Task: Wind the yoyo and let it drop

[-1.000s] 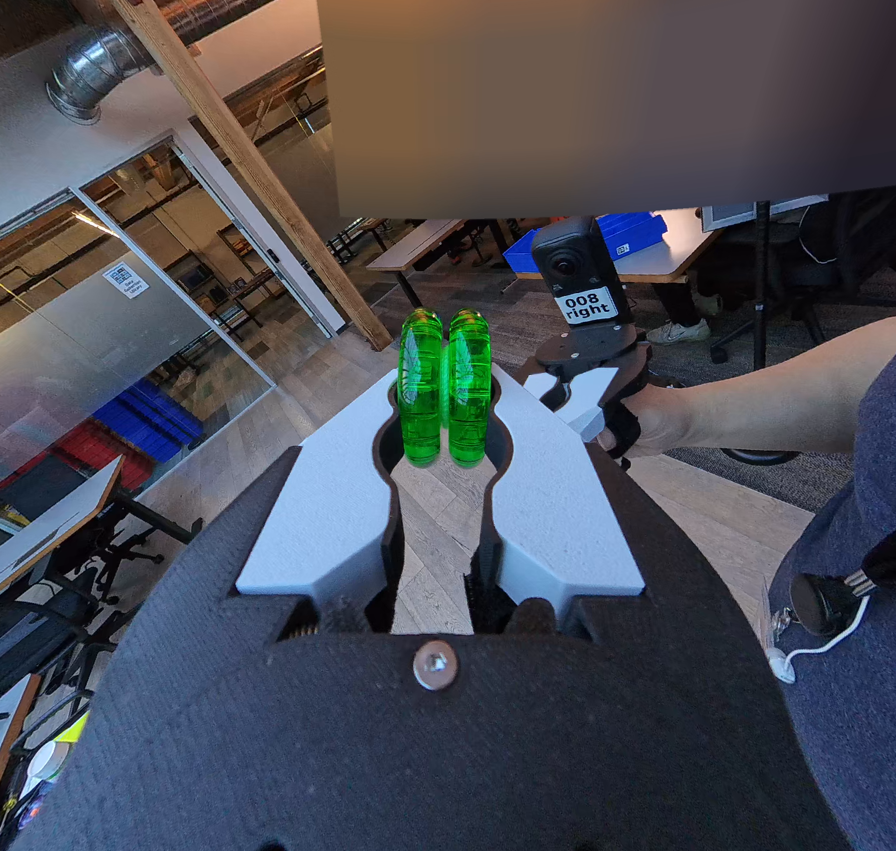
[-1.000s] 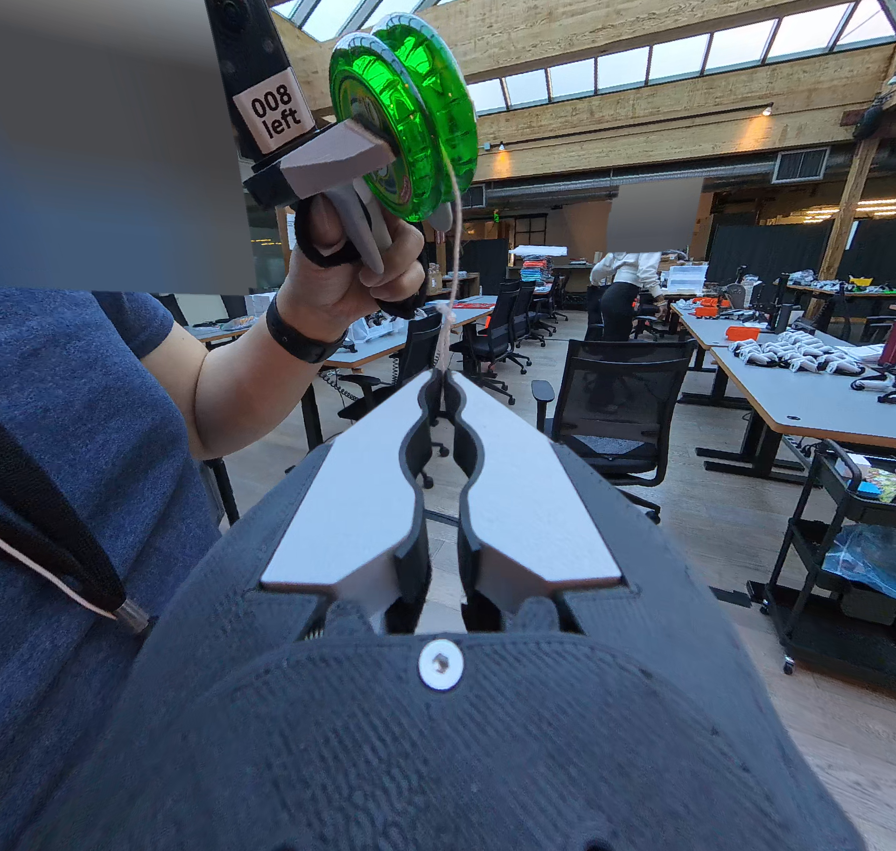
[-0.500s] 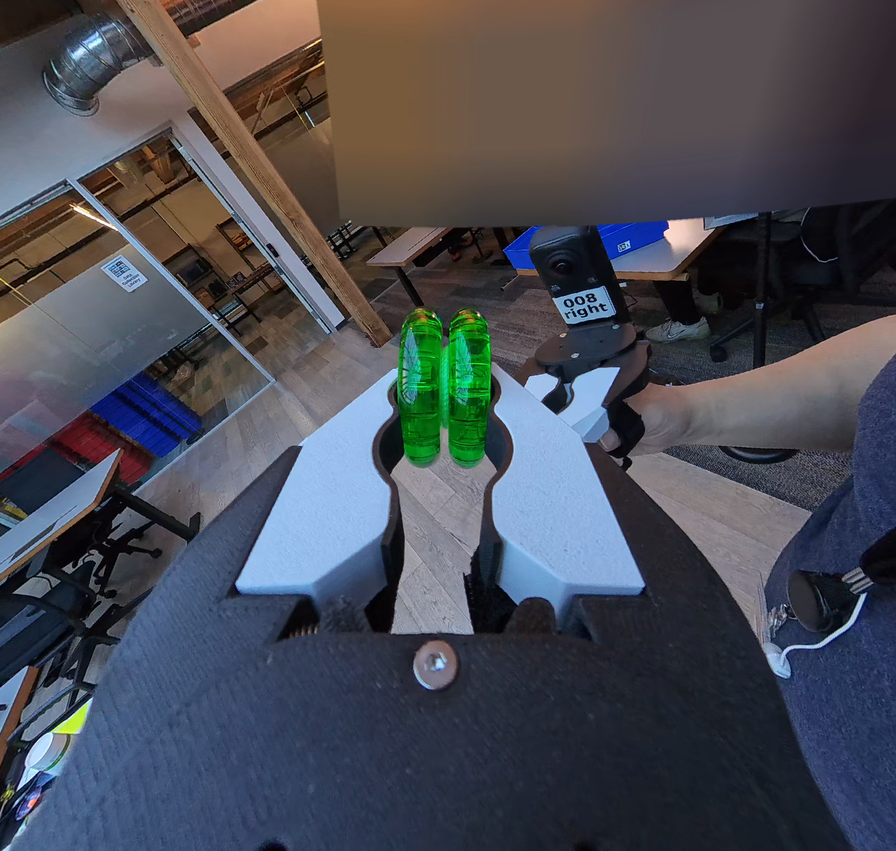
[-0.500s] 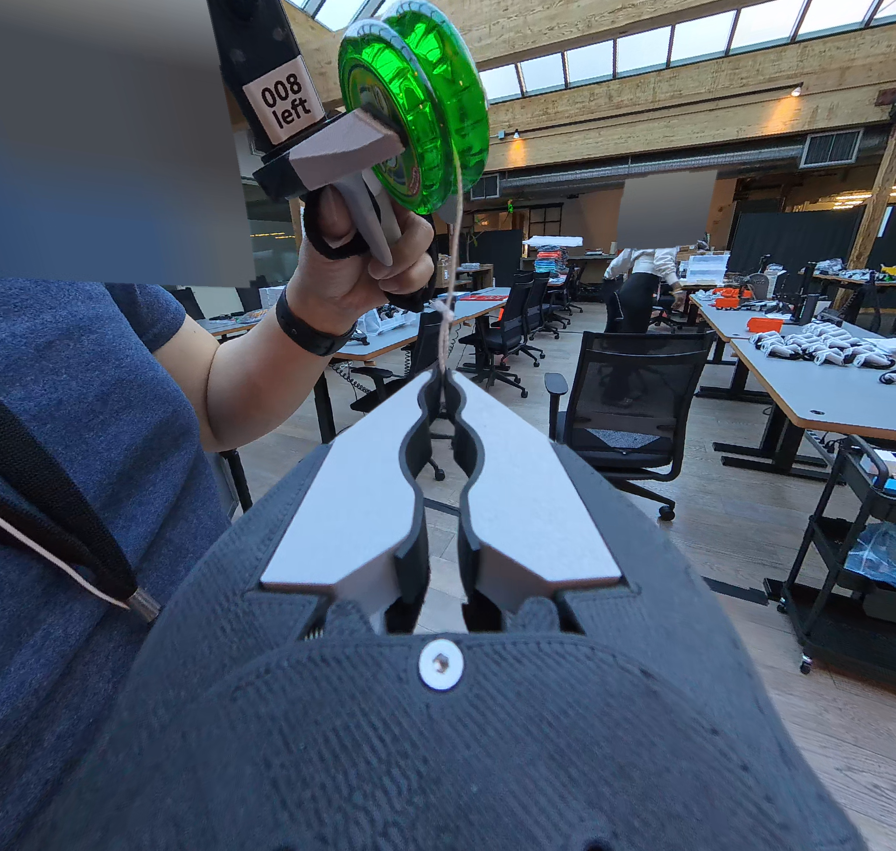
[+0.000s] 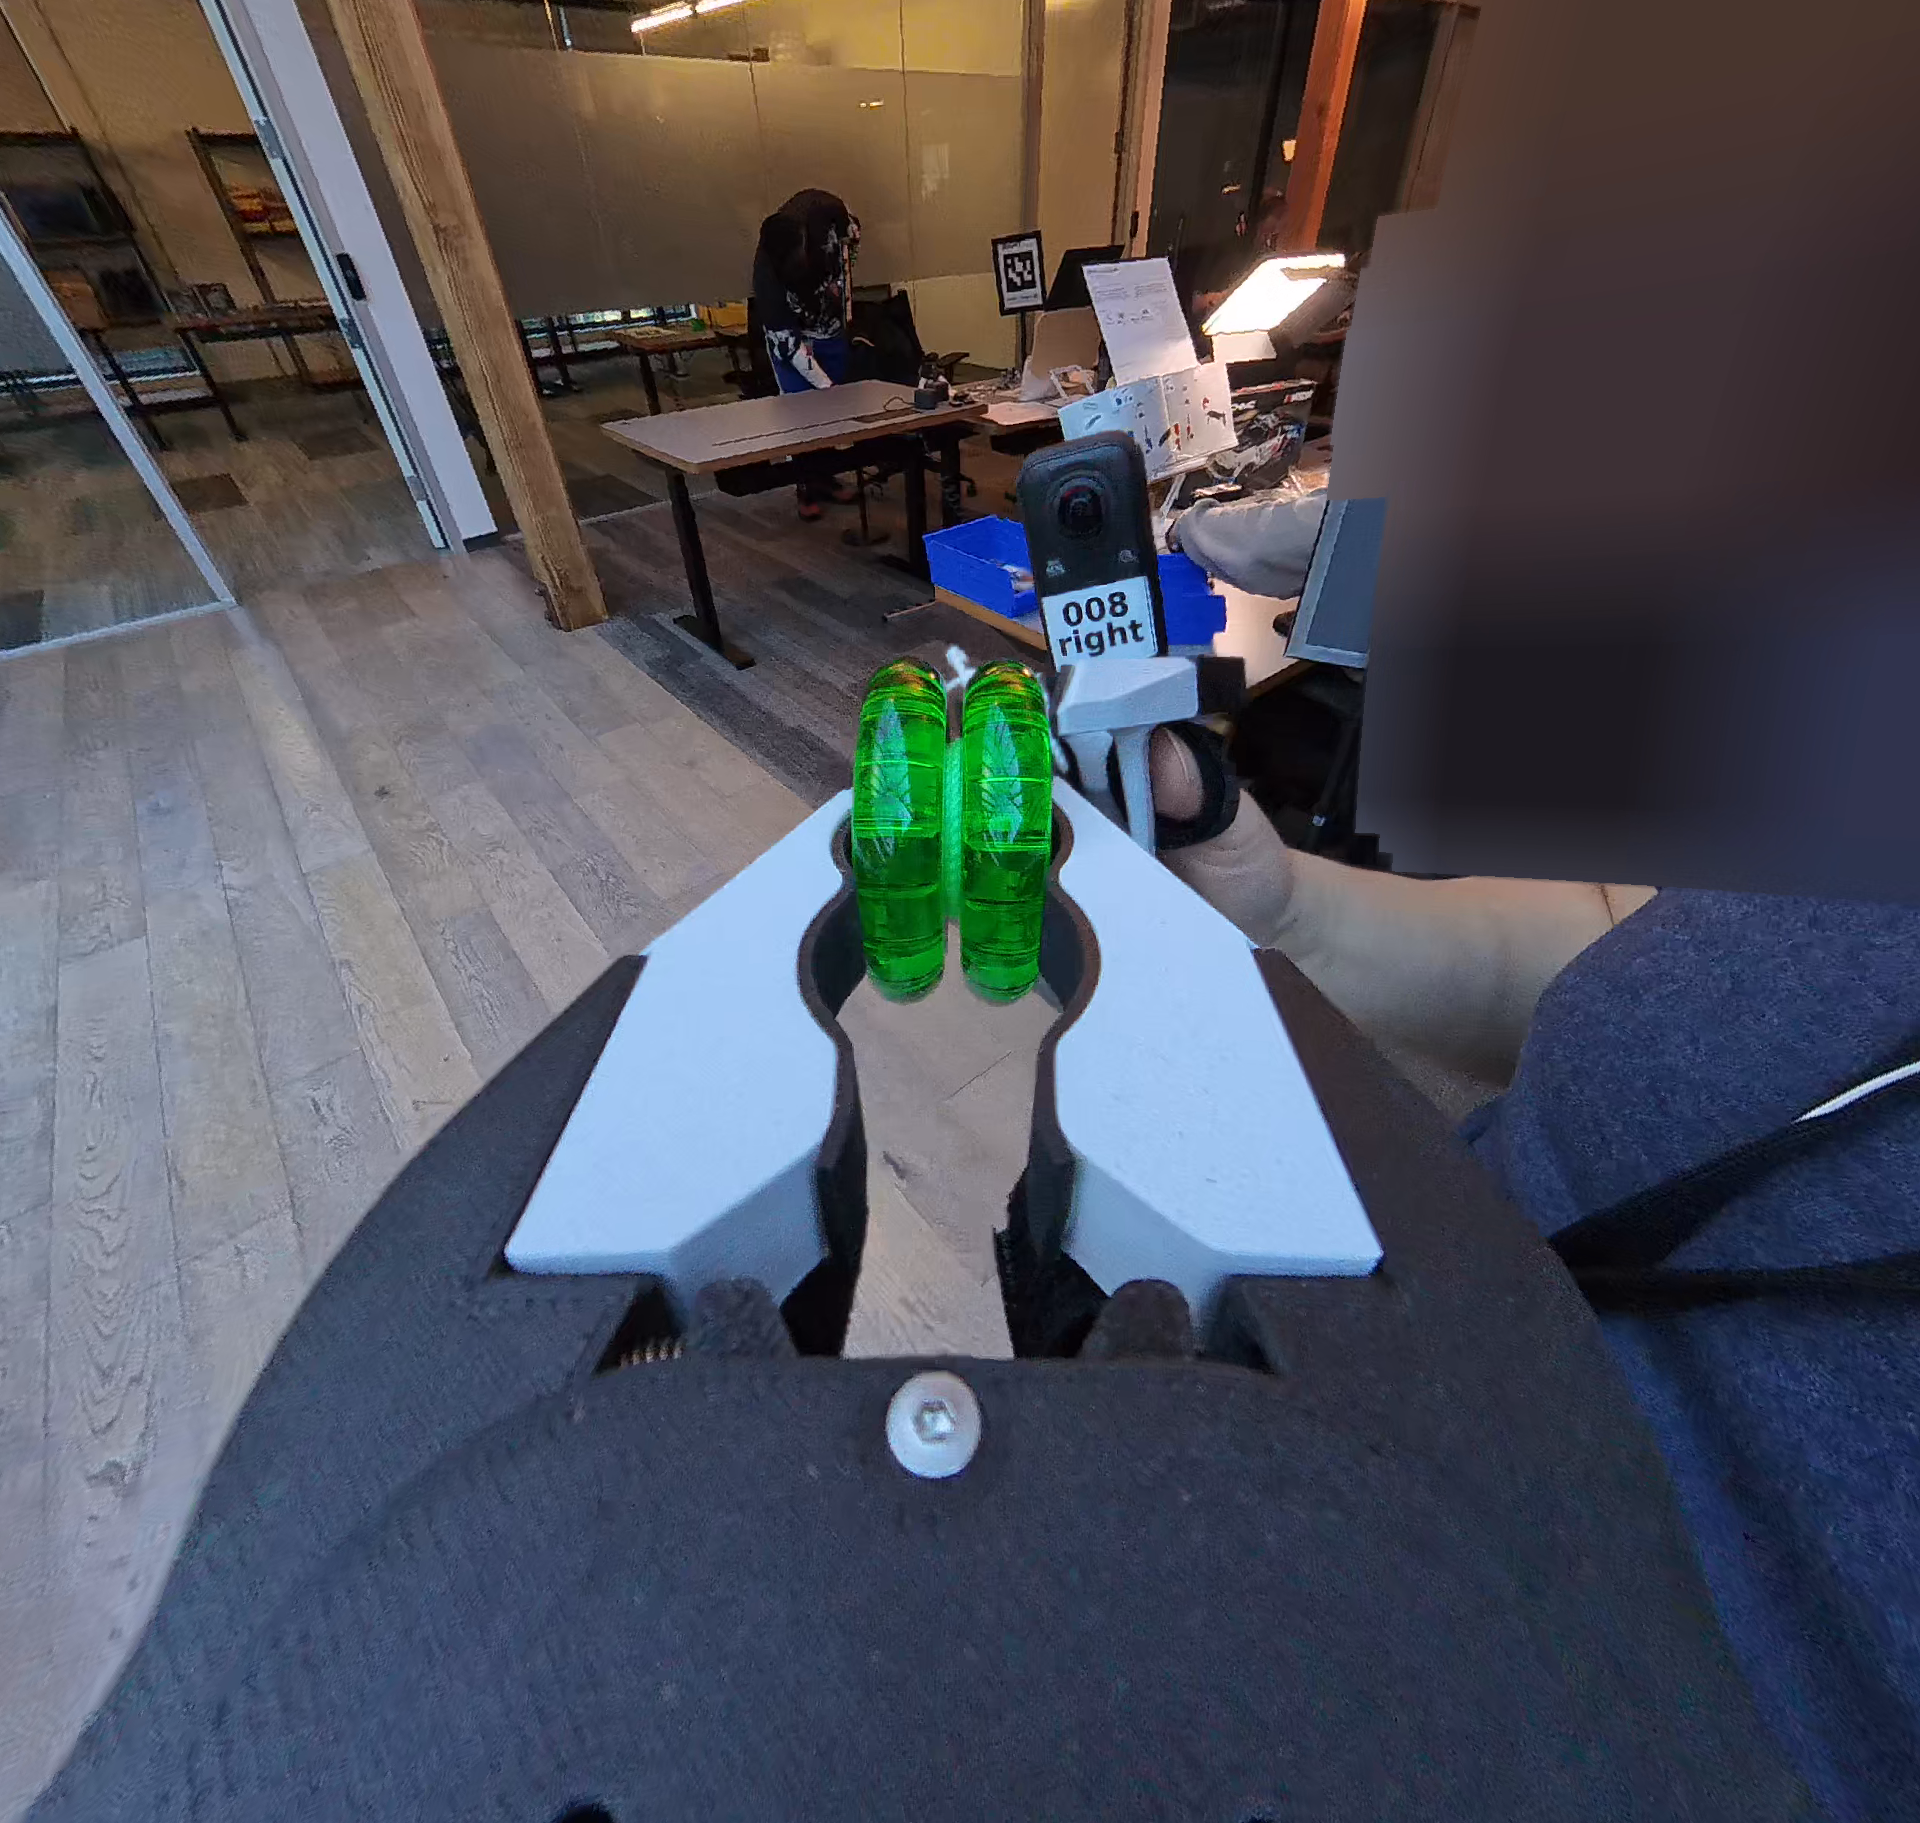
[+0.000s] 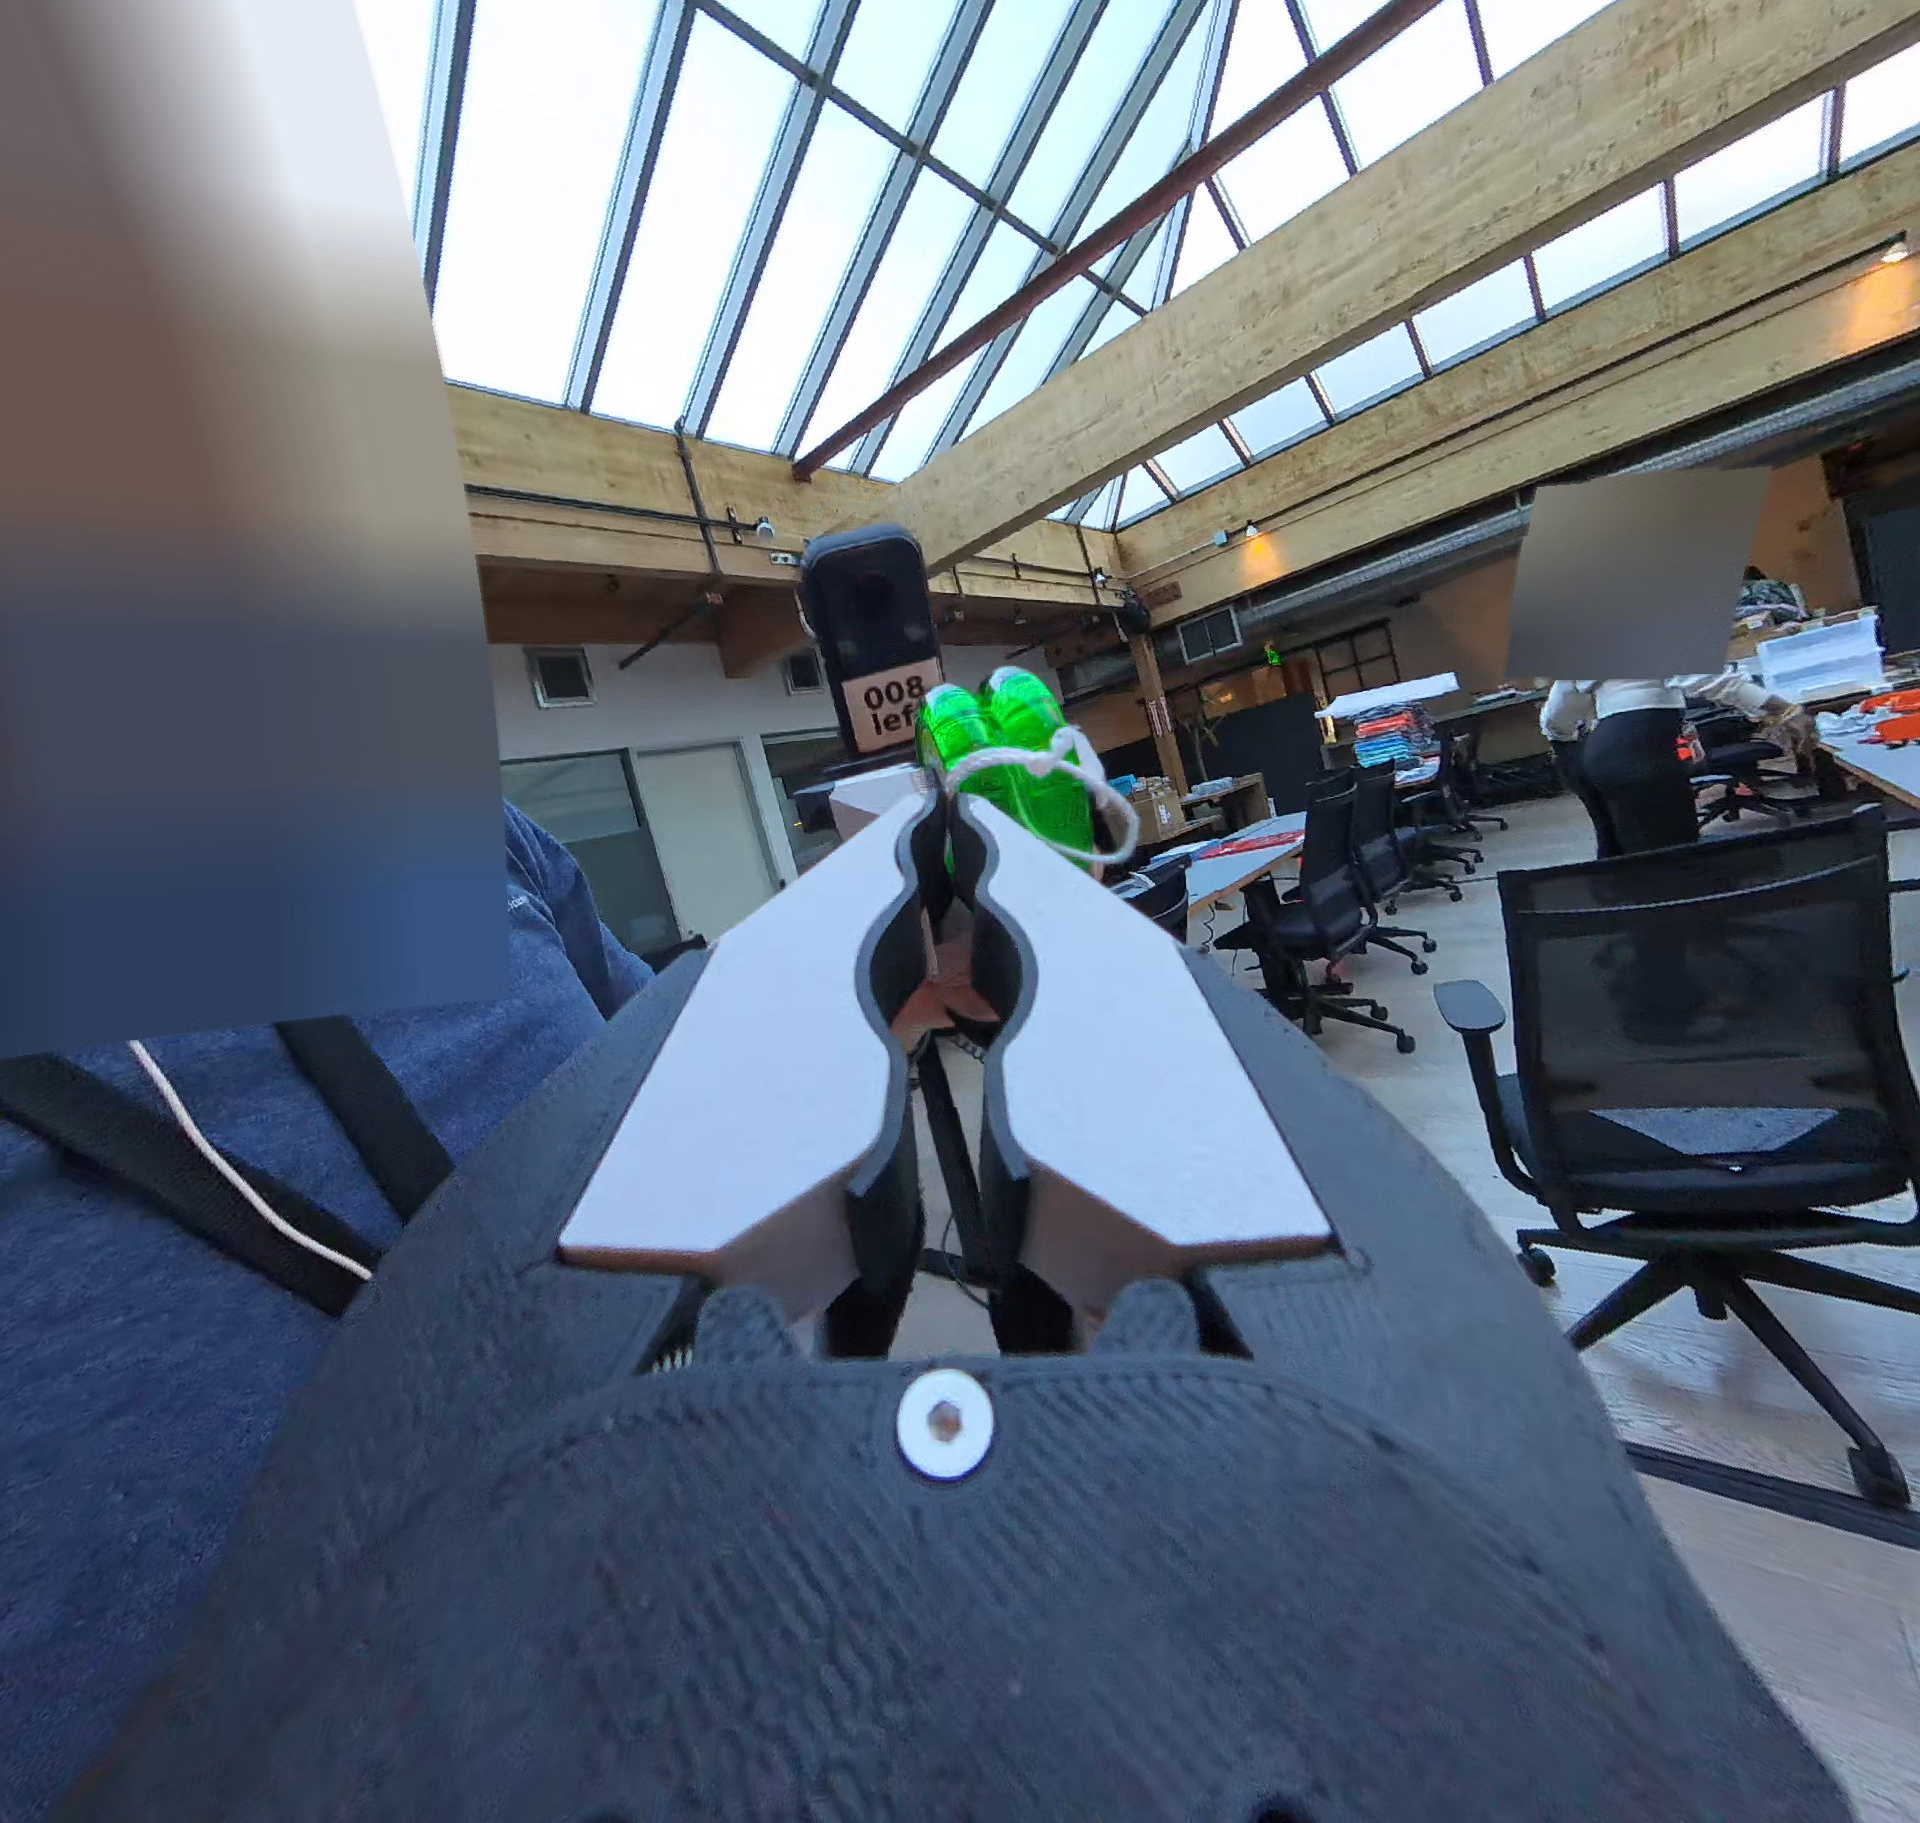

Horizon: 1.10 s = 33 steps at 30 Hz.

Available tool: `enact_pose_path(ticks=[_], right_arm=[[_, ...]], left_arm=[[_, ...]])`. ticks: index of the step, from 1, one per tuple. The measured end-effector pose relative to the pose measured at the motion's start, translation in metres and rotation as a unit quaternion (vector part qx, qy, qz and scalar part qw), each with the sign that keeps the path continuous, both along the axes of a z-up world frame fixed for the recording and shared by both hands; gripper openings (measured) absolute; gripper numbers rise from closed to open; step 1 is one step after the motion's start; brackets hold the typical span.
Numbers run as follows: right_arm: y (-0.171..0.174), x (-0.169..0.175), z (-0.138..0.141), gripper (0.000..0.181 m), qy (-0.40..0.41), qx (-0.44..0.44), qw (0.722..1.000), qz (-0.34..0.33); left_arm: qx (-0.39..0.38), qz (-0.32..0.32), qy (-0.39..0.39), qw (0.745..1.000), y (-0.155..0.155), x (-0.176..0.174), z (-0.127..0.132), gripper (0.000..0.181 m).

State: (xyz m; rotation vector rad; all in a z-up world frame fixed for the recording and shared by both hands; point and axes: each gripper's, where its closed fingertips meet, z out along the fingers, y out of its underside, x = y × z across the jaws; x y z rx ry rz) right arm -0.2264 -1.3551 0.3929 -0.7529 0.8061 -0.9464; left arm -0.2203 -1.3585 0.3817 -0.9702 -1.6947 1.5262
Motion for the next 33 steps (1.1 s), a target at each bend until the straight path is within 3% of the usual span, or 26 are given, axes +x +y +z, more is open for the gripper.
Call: enact_pose_path(ticks=[5,12,24,33], right_arm=[[0.001,0.004,0.005,0.000,0.004,0.002,1.000,-0.010],[0.001,0.009,0.015,0.000,-0.009,0.014,1.000,-0.021],[-0.029,0.024,-0.017,0.000,0.090,0.008,0.988,-0.125],[-0.033,0.025,-0.028,0.000,0.140,-0.015,0.981,-0.130]], left_arm=[[0.049,-0.030,0.064,0.996,0.005,-0.003,0.002,0.028],[0.129,-0.008,0.132,0.983,-0.007,0.001,-0.005,0.028],[0.319,-0.042,0.282,0.904,-0.022,-0.004,-0.039,0.027],[0.293,-0.010,0.253,0.922,-0.030,0.002,-0.048,0.028]])
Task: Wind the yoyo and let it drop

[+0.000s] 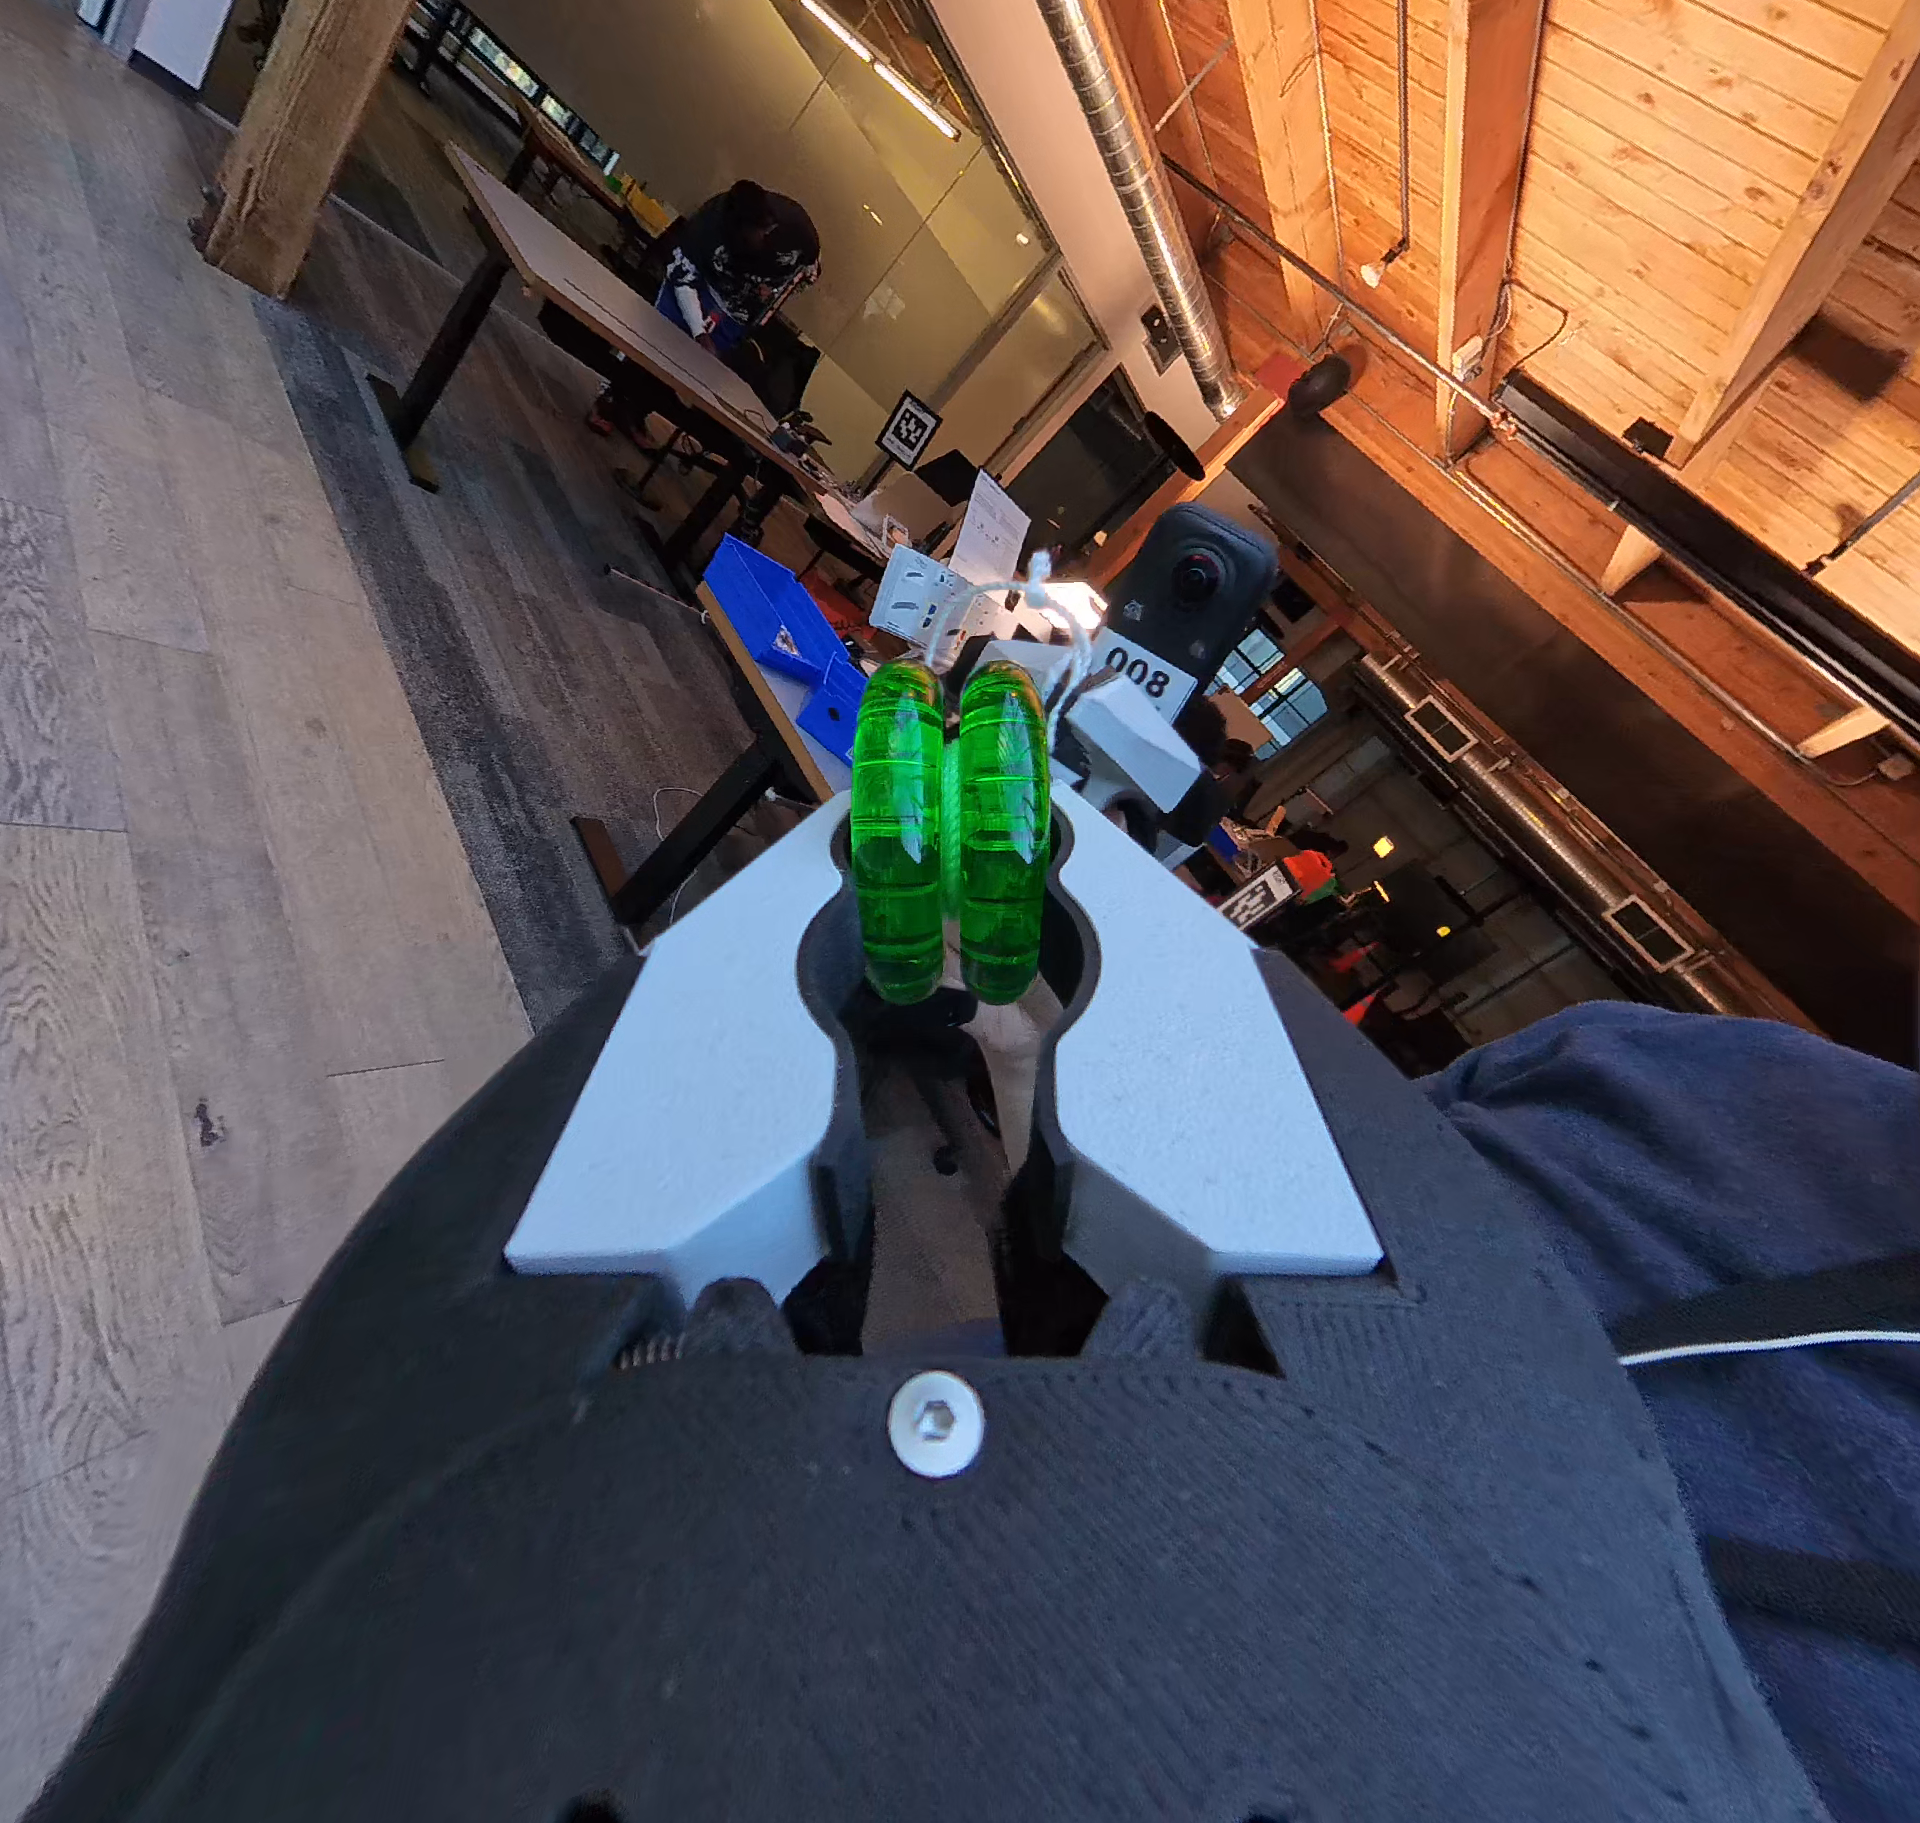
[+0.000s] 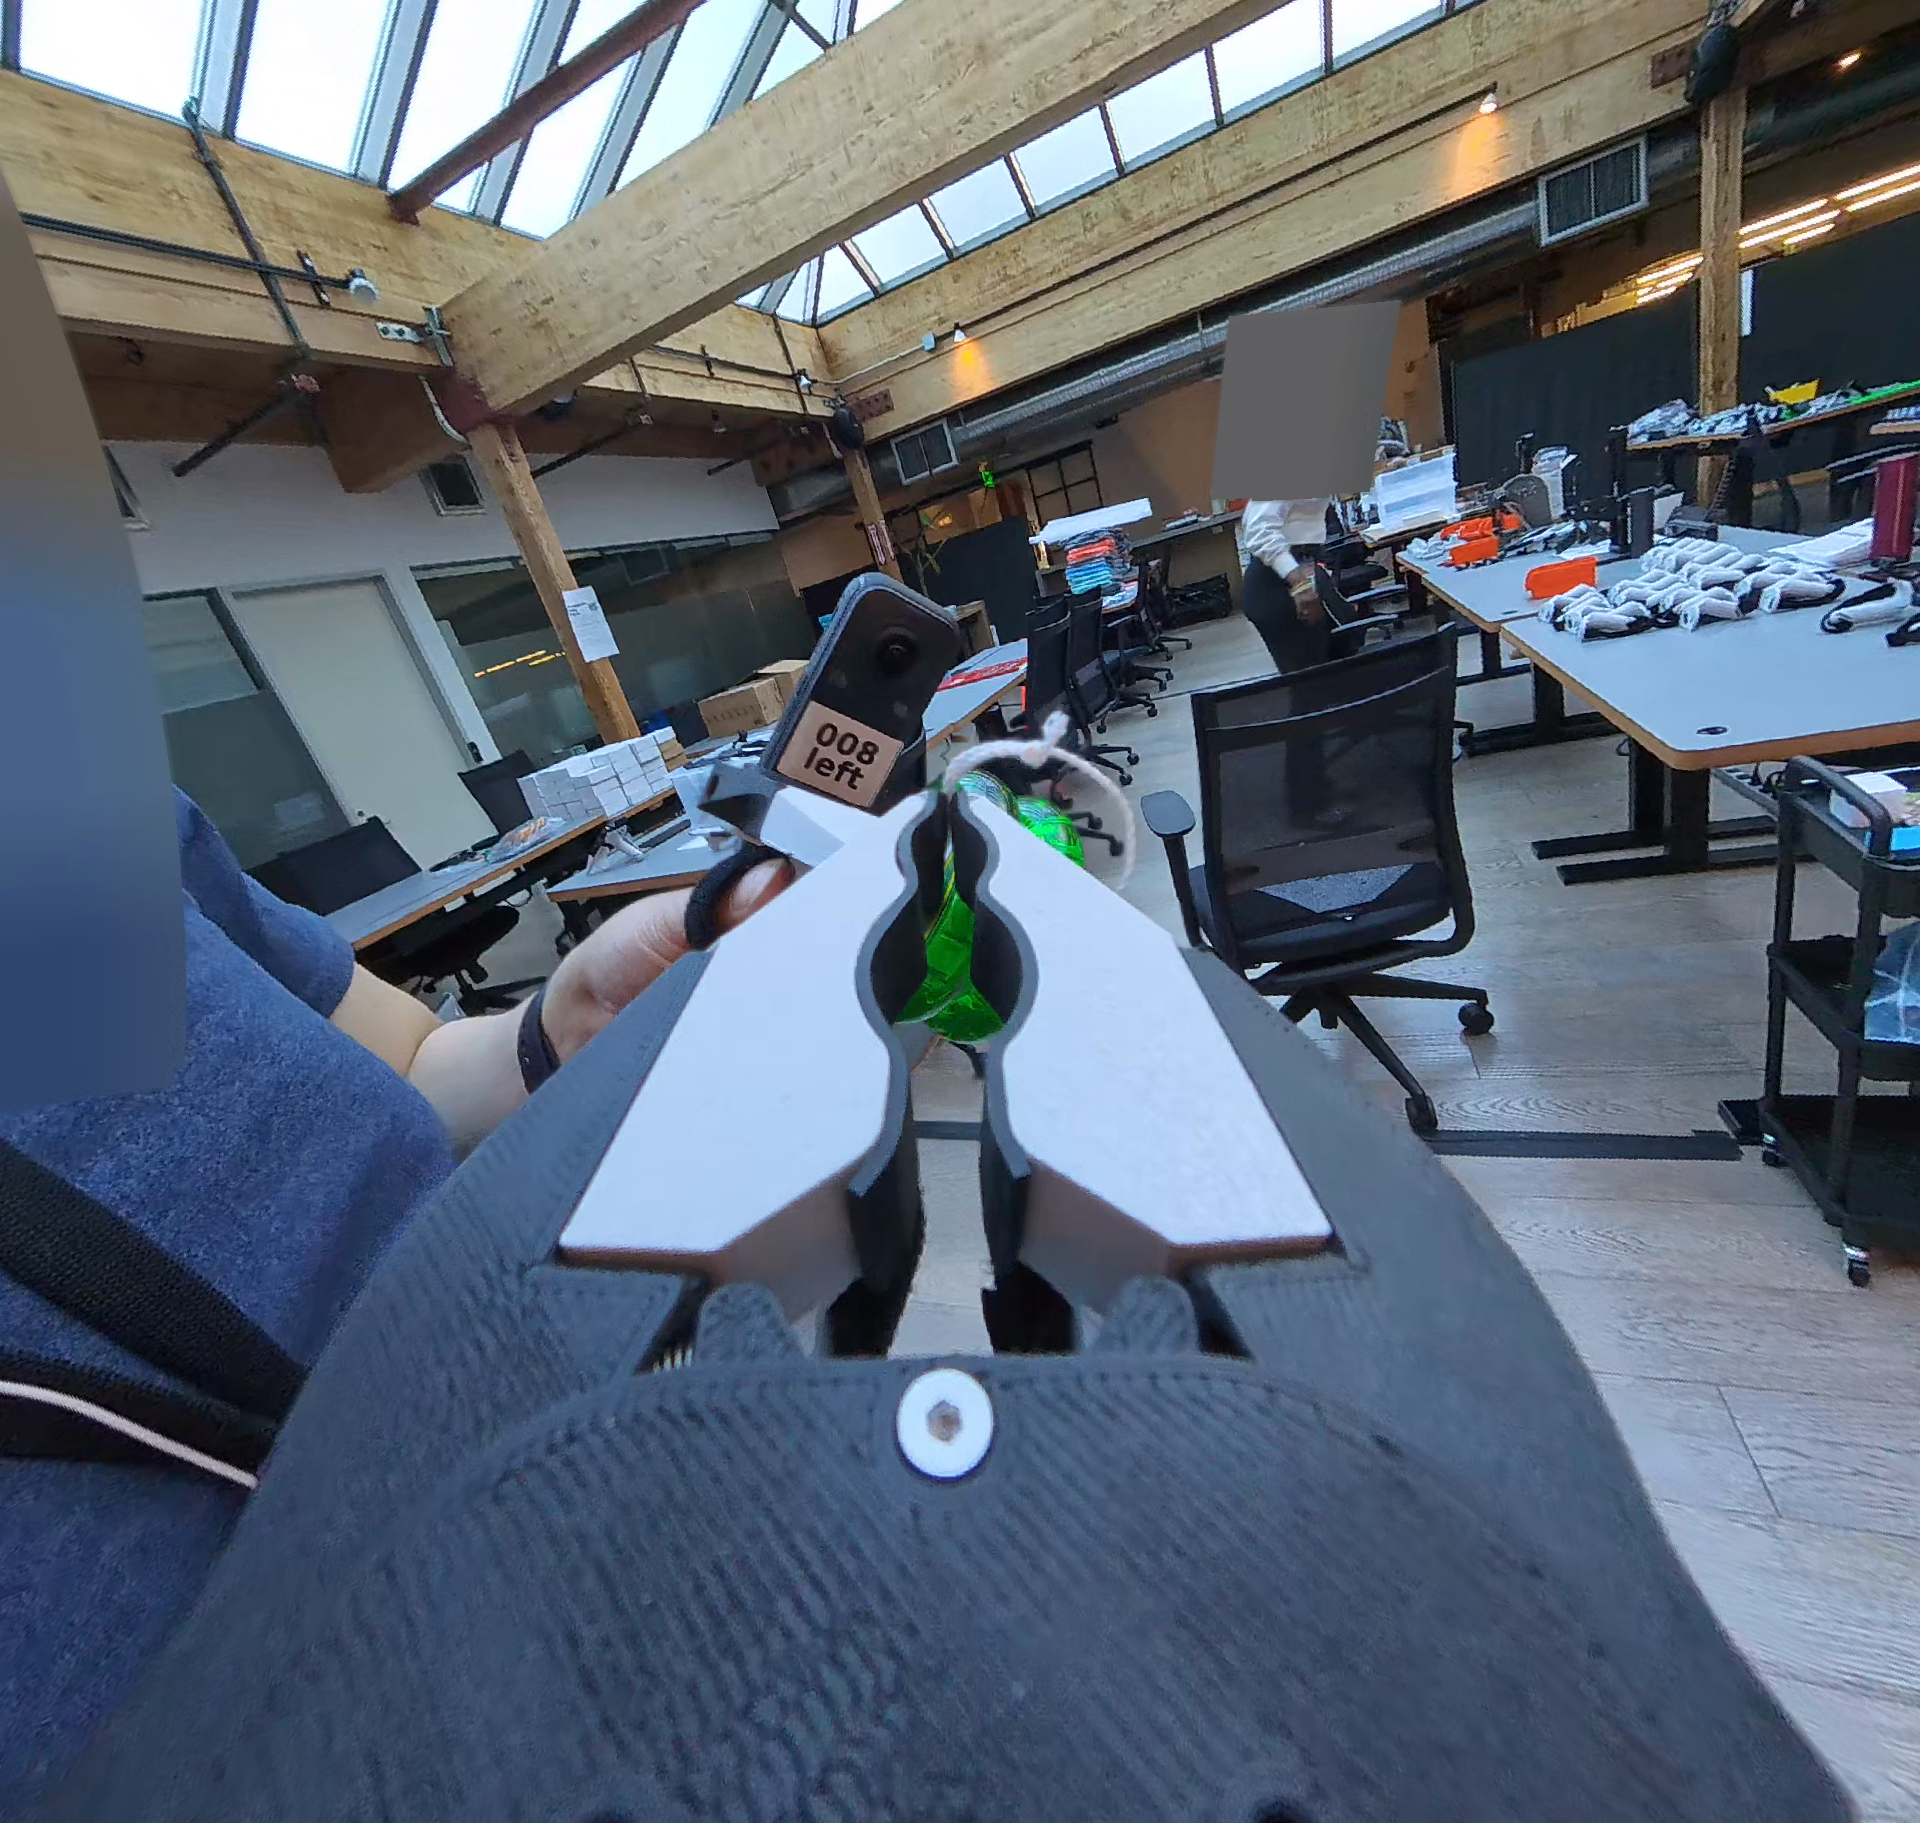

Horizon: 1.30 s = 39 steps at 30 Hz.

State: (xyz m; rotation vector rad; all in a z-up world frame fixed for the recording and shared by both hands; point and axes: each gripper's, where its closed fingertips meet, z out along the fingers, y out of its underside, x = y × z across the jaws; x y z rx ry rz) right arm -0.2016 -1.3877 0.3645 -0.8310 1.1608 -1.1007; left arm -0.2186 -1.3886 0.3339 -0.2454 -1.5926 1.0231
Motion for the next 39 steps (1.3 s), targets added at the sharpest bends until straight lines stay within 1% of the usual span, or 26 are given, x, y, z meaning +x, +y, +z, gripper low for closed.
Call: enact_pose_path(ticks=[7,12,18,23,30,34,39], right_arm=[[0.002,0.002,-0.004,0.000,0.036,-0.053,0.997,-0.030],[0.002,0.001,-0.002,0.000,0.035,-0.093,0.993,-0.060],[0.004,-0.002,0.001,0.000,0.044,-0.113,0.991,-0.059],[0.007,0.001,-0.002,0.000,0.071,-0.145,0.984,-0.070],[0.010,0.001,-0.001,0.000,0.064,-0.122,0.989,-0.048],[0.011,0.002,-0.001,0.000,0.067,-0.126,0.989,-0.048],[0.013,0.001,-0.001,0.002,0.060,-0.115,0.991,-0.030]], left_arm=[[0.012,-0.002,0.025,1.000,-0.003,0.002,0.000,0.027],[0.006,-0.009,0.026,1.000,-0.001,0.002,0.002,0.027],[0.001,-0.018,0.034,0.999,0.001,0.000,0.006,0.027],[0.009,-0.019,0.057,0.998,0.001,0.001,0.006,0.027],[0.002,-0.017,0.070,0.997,0.003,0.002,0.008,0.027],[-0.008,-0.006,0.060,0.998,0.002,0.003,0.008,0.027],[-0.011,0.003,0.061,0.998,0.001,0.005,0.009,0.027]])
